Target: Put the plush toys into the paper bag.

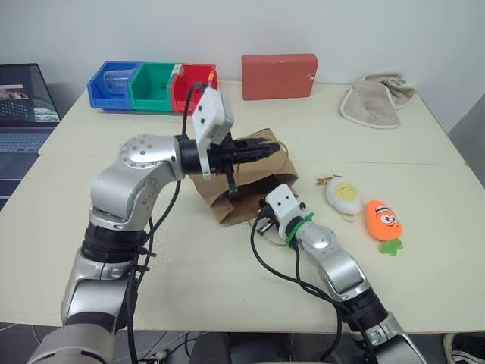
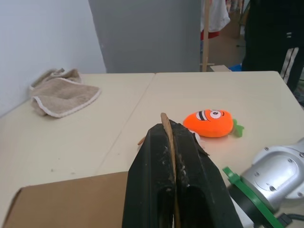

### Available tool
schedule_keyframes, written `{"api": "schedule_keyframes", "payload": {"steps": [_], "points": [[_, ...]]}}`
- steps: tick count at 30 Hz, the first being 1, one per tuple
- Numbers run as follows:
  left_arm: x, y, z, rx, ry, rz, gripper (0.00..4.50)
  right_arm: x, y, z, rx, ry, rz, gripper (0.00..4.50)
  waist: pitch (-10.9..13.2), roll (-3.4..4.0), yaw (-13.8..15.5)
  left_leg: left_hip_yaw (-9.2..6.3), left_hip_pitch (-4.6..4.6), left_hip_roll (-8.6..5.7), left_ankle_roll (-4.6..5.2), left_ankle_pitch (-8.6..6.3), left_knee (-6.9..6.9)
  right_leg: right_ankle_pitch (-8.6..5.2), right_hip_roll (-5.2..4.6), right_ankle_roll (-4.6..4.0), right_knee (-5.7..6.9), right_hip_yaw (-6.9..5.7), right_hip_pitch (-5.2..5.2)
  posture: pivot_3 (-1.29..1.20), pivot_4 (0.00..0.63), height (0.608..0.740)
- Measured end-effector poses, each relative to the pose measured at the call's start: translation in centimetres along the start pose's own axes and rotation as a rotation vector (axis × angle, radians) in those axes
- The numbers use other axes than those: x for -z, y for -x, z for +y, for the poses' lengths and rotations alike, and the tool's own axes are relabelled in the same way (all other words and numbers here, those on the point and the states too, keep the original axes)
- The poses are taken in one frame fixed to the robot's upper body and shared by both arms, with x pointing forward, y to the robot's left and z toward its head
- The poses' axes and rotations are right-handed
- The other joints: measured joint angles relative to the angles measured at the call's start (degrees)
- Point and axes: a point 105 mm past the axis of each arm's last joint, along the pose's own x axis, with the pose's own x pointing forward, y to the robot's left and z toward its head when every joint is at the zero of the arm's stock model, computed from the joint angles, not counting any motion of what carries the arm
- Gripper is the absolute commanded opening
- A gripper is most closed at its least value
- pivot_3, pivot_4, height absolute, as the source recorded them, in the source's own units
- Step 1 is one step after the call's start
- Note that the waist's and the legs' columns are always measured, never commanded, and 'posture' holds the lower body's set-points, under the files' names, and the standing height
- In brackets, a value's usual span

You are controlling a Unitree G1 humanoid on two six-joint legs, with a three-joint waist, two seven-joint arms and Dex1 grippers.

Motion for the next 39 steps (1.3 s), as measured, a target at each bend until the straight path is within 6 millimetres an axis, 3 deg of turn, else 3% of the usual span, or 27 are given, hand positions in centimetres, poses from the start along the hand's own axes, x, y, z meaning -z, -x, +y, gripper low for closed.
{"api": "schedule_keyframes", "payload": {"steps": [2, 4, 11, 15, 20, 23, 27, 31, 33, 39], "points": [[0.2, 0.0, -0.3, 0.018, 0.013, -0.003, 0.00, -1.3, 0.6, -0.2, -0.015, -0.001, -0.035, 0.04, 0.00, 0.00, 0.03, -0.02, 0.00, 0.00, 0.00, 0.00, -0.01, 0.00, 0.00, -0.01, 0.00, -0.02, 0.00, 0.00, 0.150, 0.740], [0.2, -0.1, -0.4, 0.024, 0.012, -0.004, 0.00, -2.4, 1.5, -0.4, -0.029, 0.005, -0.057, 0.59, 0.00, 0.00, 0.04, -0.03, 0.01, 0.00, 0.00, 0.00, 0.00, -0.01, 0.00, -0.01, -0.01, -0.02, 0.01, 0.00, 0.150, 0.740], [1.1, -0.6, -1.2, 0.058, 0.029, 0.010, 0.00, -3.4, 4.8, -1.0, -0.109, 0.051, -0.032, 3.08, 0.02, 0.04, 0.10, -0.02, 0.00, -0.02, 0.00, 0.00, -0.01, -0.01, 0.00, -0.01, -0.04, -0.01, 0.03, 0.00, 0.150, 0.740], [1.1, -0.9, -1.3, 0.066, 0.036, 0.000, 0.00, -3.3, 8.0, -2.5, -0.136, 0.119, 0.021, 4.48, 0.03, 0.05, 0.47, -0.03, -0.02, -0.03, 0.01, -0.01, -0.01, -0.01, -0.01, -0.01, -0.11, -0.02, 0.06, 0.00, 0.150, 0.740], [1.3, -0.9, -1.5, 0.077, 0.062, -0.001, 0.00, -2.4, 11.8, -5.3, -0.109, 0.241, 0.131, 4.48, 0.05, 0.06, 0.57, -0.01, -0.01, -0.04, 0.02, -0.01, -0.01, -0.02, -0.01, -0.01, -0.19, 0.00, 0.09, 0.00, 0.150, 0.740], [1.4, -0.9, -1.6, 0.089, 0.097, -0.004, 0.00, -1.8, 12.9, -6.9, -0.064, 0.335, 0.182, 4.48, 0.05, 0.06, 0.52, 0.01, -0.01, -0.04, 0.02, -0.01, 0.00, -0.02, -0.01, -0.01, -0.24, 0.01, 0.12, 0.00, 0.150, 0.740], [1.5, -0.7, -1.4, 0.088, 0.119, -0.008, 0.00, 1.1, 13.4, -9.9, 0.025, 0.452, 0.305, 4.48, 0.06, 0.04, 0.49, 0.01, 0.02, -0.04, 0.03, -0.01, 0.01, -0.01, -0.02, -0.01, -0.36, 0.02, 0.20, 0.00, 0.150, 0.740], [1.1, -0.8, -1.1, 0.086, 0.124, -0.016, 0.00, 3.4, 12.6, -10.3, 0.023, 0.514, 0.364, 4.48, 0.07, 0.04, 0.48, 0.01, 0.01, -0.04, 0.03, -0.01, -0.01, -0.01, -0.02, -0.01, -0.39, 0.01, 0.20, 0.00, 0.150, 0.740], [1.0, -0.6, -1.0, 0.083, 0.136, -0.021, 0.00, 3.4, 12.3, -10.6, 0.030, 0.547, 0.361, 4.48, 0.07, 0.05, 0.46, 0.01, 0.00, -0.04, 0.03, -0.01, -0.01, -0.01, -0.02, -0.01, -0.40, 0.01, 0.20, 0.00, 0.150, 0.740], [1.0, -0.5, -0.8, 0.079, 0.142, -0.025, 0.00, 3.3, 11.8, -12.3, 0.099, 0.621, 0.364, 2.47, 0.07, 0.06, 0.55, -0.02, 0.01, -0.04, 0.03, -0.01, 0.00, -0.01, -0.03, -0.01, -0.41, -0.01, 0.23, 0.00, 0.150, 0.740]]}}
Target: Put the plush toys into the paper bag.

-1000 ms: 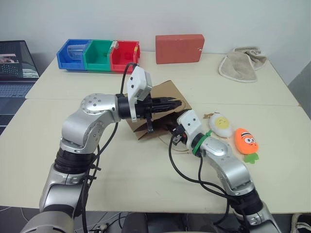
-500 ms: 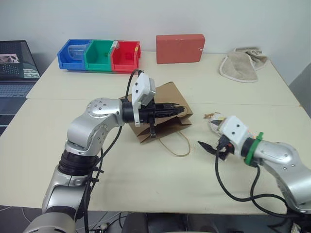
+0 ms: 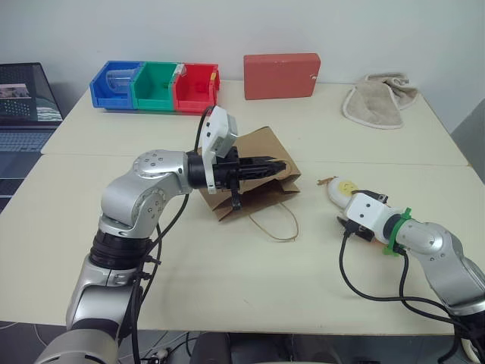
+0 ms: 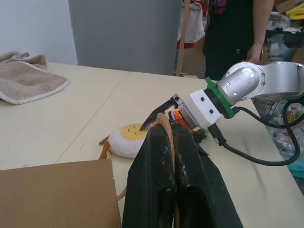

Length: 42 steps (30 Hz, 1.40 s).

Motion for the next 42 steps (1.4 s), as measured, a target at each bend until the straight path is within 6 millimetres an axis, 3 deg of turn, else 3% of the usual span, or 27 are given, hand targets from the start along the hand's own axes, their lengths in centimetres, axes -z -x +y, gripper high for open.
{"api": "schedule_keyframes", "payload": {"steps": [7, 12, 16, 19, 23, 25, 28, 32, 37, 42], "points": [[-0.1, 0.0, 0.0, 0.000, 0.004, -0.001, 0.00, 0.2, -0.1, -0.3, 0.012, 0.029, -0.010, 0.02, 0.00, 0.00, 0.00, 0.00, 0.01, 0.00, 0.00, 0.00, 0.01, 0.00, 0.00, 0.00, 0.01, 0.00, 0.02, 0.00, 0.150, 0.740], [-0.4, -0.1, 0.3, -0.007, 0.018, -0.011, 0.00, -0.3, 0.5, -0.5, -0.041, 0.016, -0.041, 0.02, 0.08, 0.09, 0.02, -0.01, -0.01, -0.01, 0.00, 0.00, 0.01, 0.00, -0.01, 0.00, 0.00, -0.01, 0.02, 0.00, 0.150, 0.740], [-0.9, -0.3, 0.4, -0.008, 0.022, -0.024, 0.00, -4.0, 3.1, -1.5, -0.151, -0.023, -0.173, 0.02, 0.12, 0.15, 0.04, -0.07, 0.00, 0.00, 0.00, 0.00, -0.01, 0.00, 0.00, 0.00, 0.00, -0.07, 0.05, 0.00, 0.150, 0.740], [-1.0, -0.3, 0.3, -0.003, 0.023, -0.029, 0.00, -6.7, 5.3, -1.0, -0.285, -0.017, -0.254, 0.02, 0.14, 0.18, 0.05, -0.12, 0.00, 0.01, 0.00, 0.00, -0.01, 0.00, 0.00, 0.00, -0.04, -0.12, 0.10, 0.00, 0.150, 0.740], [-1.3, -0.4, 0.3, 0.006, 0.026, -0.034, 0.00, -8.8, 6.4, 0.2, -0.397, -0.041, -0.318, 0.02, 0.14, 0.18, 0.05, -0.10, 0.00, -0.01, 0.00, 0.00, 0.05, 0.00, -0.01, 0.00, -0.04, -0.10, 0.12, 0.00, 0.150, 0.740], [-1.4, -0.5, 0.3, 0.012, 0.031, -0.037, 0.00, -10.1, 6.2, 0.3, -0.401, -0.044, -0.360, 0.02, 0.14, 0.17, -0.05, -0.10, 0.02, 0.01, 0.00, 0.00, 0.05, 0.00, 0.00, 0.00, -0.04, -0.09, 0.11, 0.00, 0.150, 0.740], [-1.5, -0.8, 0.1, 0.032, 0.043, -0.043, 0.00, -12.3, 4.1, 1.2, -0.376, -0.058, -0.424, 0.02, 0.14, 0.18, -0.20, -0.09, 0.04, 0.02, 0.00, 0.01, 0.04, 0.00, 0.01, 0.00, 0.02, -0.08, 0.06, 0.00, 0.150, 0.740], [-1.7, -0.9, -0.4, 0.066, 0.053, -0.047, 0.00, -12.4, 1.0, 1.9, -0.335, -0.078, -0.380, 0.02, 0.16, 0.19, -0.06, -0.10, -0.04, 0.00, 0.00, 0.01, 0.03, 0.00, -0.01, 0.00, 0.00, -0.11, -0.01, 0.00, 0.150, 0.740], [-1.7, -1.0, -0.6, 0.077, 0.069, -0.048, 0.00, -14.2, -1.8, 1.7, -0.253, -0.075, -0.392, 0.02, 0.16, 0.19, -0.01, -0.13, -0.07, 0.02, -0.01, 0.01, 0.02, 0.00, -0.01, 0.00, 0.02, -0.14, -0.05, 0.00, 0.150, 0.740], [-2.1, -0.9, -0.4, 0.062, 0.092, -0.075, 0.00, -14.9, -3.4, 1.6, -0.186, -0.109, -0.383, 0.02, 0.16, 0.20, 0.13, -0.15, -0.08, 0.00, -0.01, 0.01, 0.02, 0.00, -0.02, -0.01, 0.08, -0.16, -0.07, 0.00, 0.150, 0.740]]}}
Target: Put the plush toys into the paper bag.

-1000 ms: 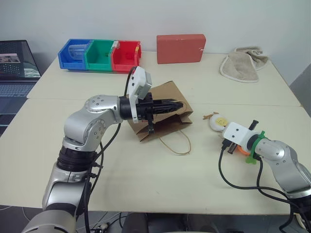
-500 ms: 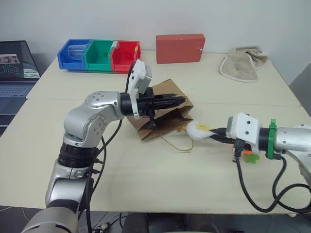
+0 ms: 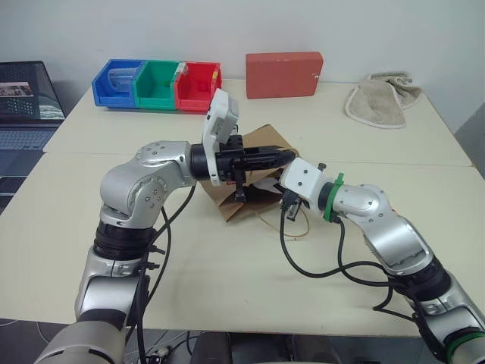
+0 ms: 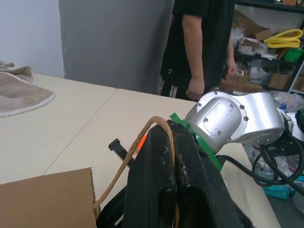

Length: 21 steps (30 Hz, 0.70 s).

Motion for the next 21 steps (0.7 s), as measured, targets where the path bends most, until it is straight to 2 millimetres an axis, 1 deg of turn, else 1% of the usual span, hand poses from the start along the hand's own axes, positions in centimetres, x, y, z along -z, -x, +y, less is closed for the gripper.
{"api": "schedule_keyframes", "payload": {"steps": [4, 6, 7, 11, 15, 17, 20, 21], "points": [[-1.0, -0.4, -0.1, 0.016, 0.049, -0.055, 0.00, -0.1, -1.1, -0.1, 0.062, -0.016, -0.006, 0.02, 0.00, 0.00, -0.11, -0.01, 0.01, 0.01, 0.00, 0.00, 0.00, 0.00, 0.01, 0.00, 0.05, -0.01, -0.02, 0.00, 0.150, 0.740], [-1.8, -0.1, 0.2, 0.013, 0.094, -0.091, 0.00, 0.3, -1.9, -0.6, 0.142, -0.031, 0.003, 0.55, 0.00, 0.00, -0.28, 0.01, 0.02, 0.00, 0.00, 0.00, 0.00, 0.00, 0.01, 0.00, 0.12, 0.01, -0.06, 0.00, 0.150, 0.740], [-2.1, 0.1, 0.4, 0.009, 0.113, -0.105, 0.00, 0.5, -2.2, -0.7, 0.175, -0.038, 0.008, 0.72, 0.00, 0.00, -0.37, 0.02, 0.02, 0.00, 0.00, 0.00, 0.00, 0.00, 0.01, 0.00, 0.16, 0.03, -0.08, 0.00, 0.150, 0.740], [-2.4, 0.4, 0.5, 0.002, 0.151, -0.119, 0.00, 1.2, -2.6, -0.7, 0.222, -0.052, 0.020, 2.20, 0.00, 0.00, -0.49, 0.02, 0.00, 0.00, -0.01, 0.01, -0.01, 0.00, 0.01, 0.00, 0.18, 0.02, -0.11, 0.00, 0.150, 0.740], [-2.3, 0.4, 0.6, -0.002, 0.155, -0.118, 0.00, 1.1, -2.6, -0.4, 0.213, -0.058, 0.014, 3.52, 0.00, 0.00, -0.53, 0.02, 0.00, 0.01, -0.14, 0.08, -0.02, 0.00, 0.01, 0.00, 0.19, 0.02, -0.12, 0.00, 0.150, 0.740], [-2.3, 0.4, 0.6, -0.004, 0.151, -0.116, 0.00, 1.0, -2.4, -0.2, 0.198, -0.054, 0.011, 4.28, 0.00, 0.00, -0.53, 0.02, 0.00, 0.00, -0.15, 0.08, -0.02, 0.00, 0.01, 0.00, 0.19, 0.02, -0.12, 0.00, 0.150, 0.740], [-2.1, 0.2, 0.6, -0.001, 0.149, -0.109, 0.00, 0.7, -1.7, -0.3, 0.173, -0.048, 0.011, 4.28, 0.01, 0.02, -0.51, 0.02, -0.01, 0.00, -0.14, 0.08, -0.02, 0.00, 0.01, 0.00, 0.19, 0.02, -0.12, 0.00, 0.150, 0.740], [-1.9, 0.0, 0.6, -0.006, 0.137, -0.103, 0.00, 0.3, -0.4, 0.0, 0.115, -0.068, 0.000, 4.28, 0.02, 0.03, -0.25, 0.00, -0.05, -0.01, -0.14, 0.08, -0.03, 0.00, 0.00, 0.00, 0.14, 0.01, -0.12, 0.00, 0.150, 0.740]]}}
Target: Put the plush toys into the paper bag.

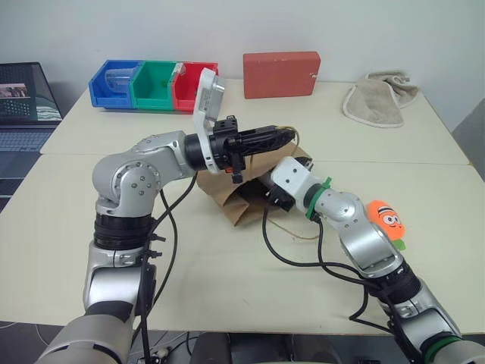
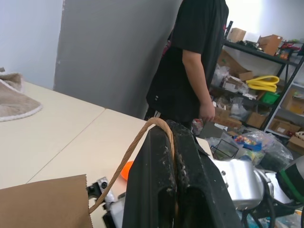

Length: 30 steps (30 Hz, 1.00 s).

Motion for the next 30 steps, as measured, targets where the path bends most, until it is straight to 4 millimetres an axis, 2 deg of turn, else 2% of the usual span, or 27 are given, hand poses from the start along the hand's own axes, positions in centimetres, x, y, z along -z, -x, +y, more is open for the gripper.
{"api": "schedule_keyframes", "payload": {"steps": [3, 6, 10, 13, 18, 21, 23, 25, 26, 29, 30], "points": [[0.9, -0.3, 0.2, -0.008, 0.001, 0.017, 0.00, -1.1, 2.5, -0.4, -0.076, -0.026, -0.028, 4.28, 0.00, 0.00, 0.14, 0.00, -0.03, 0.00, 0.02, -0.01, 0.00, 0.00, 0.00, 0.00, -0.05, -0.01, 0.01, 0.00, 0.150, 0.740], [1.3, -0.7, 0.1, -0.001, -0.002, 0.015, 0.00, -1.9, 4.1, -0.3, -0.132, -0.036, -0.051, 4.28, 0.00, 0.00, 0.12, 0.00, -0.02, 0.01, 0.13, -0.07, 0.01, 0.00, 0.01, 0.00, -0.04, 0.00, 0.01, 0.00, 0.150, 0.740], [1.9, -0.9, 0.1, 0.000, -0.007, 0.018, 0.00, -0.6, 7.9, 0.3, -0.251, -0.054, 0.012, 4.28, 0.01, 0.01, 0.38, -0.03, -0.09, -0.02, 0.15, -0.08, 0.01, 0.00, -0.01, 0.00, -0.24, -0.03, 0.07, 0.00, 0.150, 0.740], [2.5, -1.0, 0.1, 0.000, -0.002, 0.033, 0.00, 0.4, 11.5, -0.3, -0.274, -0.084, 0.070, 4.28, 0.01, 0.01, 0.42, -0.05, -0.14, -0.05, 0.16, -0.09, 0.01, 0.00, -0.03, 0.00, -0.33, -0.05, 0.10, 0.00, 0.150, 0.740], [2.7, -0.9, 0.0, 0.005, -0.010, 0.032, 0.00, 4.9, 16.0, -2.4, -0.180, -0.087, 0.302, 4.28, 0.02, -0.01, 0.38, -0.01, -0.10, -0.08, 0.16, -0.09, 0.06, 0.00, -0.04, 0.00, -0.40, 0.00, 0.18, 0.00, 0.150, 0.740], [2.8, -0.9, 0.0, 0.006, -0.010, 0.035, 0.00, 6.8, 17.1, -2.6, -0.165, -0.036, 0.378, 4.28, 0.03, -0.04, 0.10, 0.04, 0.01, -0.07, 0.16, -0.08, 0.06, 0.00, -0.03, 0.01, -0.39, 0.06, 0.25, 0.00, 0.150, 0.740], [2.8, -0.9, 0.0, 0.005, -0.013, 0.038, 0.00, 9.2, 17.9, -2.8, -0.145, 0.009, 0.466, 4.28, 0.04, -0.06, 0.15, 0.03, 0.05, -0.07, 0.16, -0.08, 0.06, 0.00, -0.03, 0.01, -0.41, 0.05, 0.30, 0.00, 0.150, 0.740], [2.8, -0.8, 0.1, 0.001, -0.015, 0.040, 0.00, 11.8, 18.6, -3.0, -0.126, 0.039, 0.549, 4.28, 0.04, -0.07, 0.15, 0.08, 0.05, -0.08, 0.16, -0.08, 0.07, 0.00, -0.05, 0.02, -0.43, 0.10, 0.30, 0.00, 0.150, 0.740], [2.8, -0.8, 0.1, -0.001, -0.016, 0.040, 0.00, 12.5, 18.6, -3.0, -0.120, 0.044, 0.565, 4.28, 0.04, -0.06, 0.10, 0.11, 0.06, -0.08, 0.16, -0.08, 0.08, 0.00, -0.05, 0.02, -0.43, 0.12, 0.29, 0.00, 0.150, 0.740], [2.7, -0.7, 0.1, -0.002, -0.019, 0.041, 0.00, 13.4, 17.7, -3.3, -0.077, 0.067, 0.547, 4.28, 0.04, -0.05, -0.13, 0.12, 0.13, -0.06, 0.16, -0.08, 0.06, 0.00, -0.03, 0.02, -0.38, 0.14, 0.32, 0.00, 0.150, 0.740], [2.7, -0.7, 0.1, -0.002, -0.020, 0.041, 0.00, 13.7, 17.6, -3.4, -0.073, 0.087, 0.552, 4.12, 0.04, -0.04, -0.06, 0.11, 0.13, -0.06, 0.16, -0.08, 0.06, 0.00, -0.03, 0.02, -0.37, 0.13, 0.32, 0.00, 0.150, 0.740]]}}
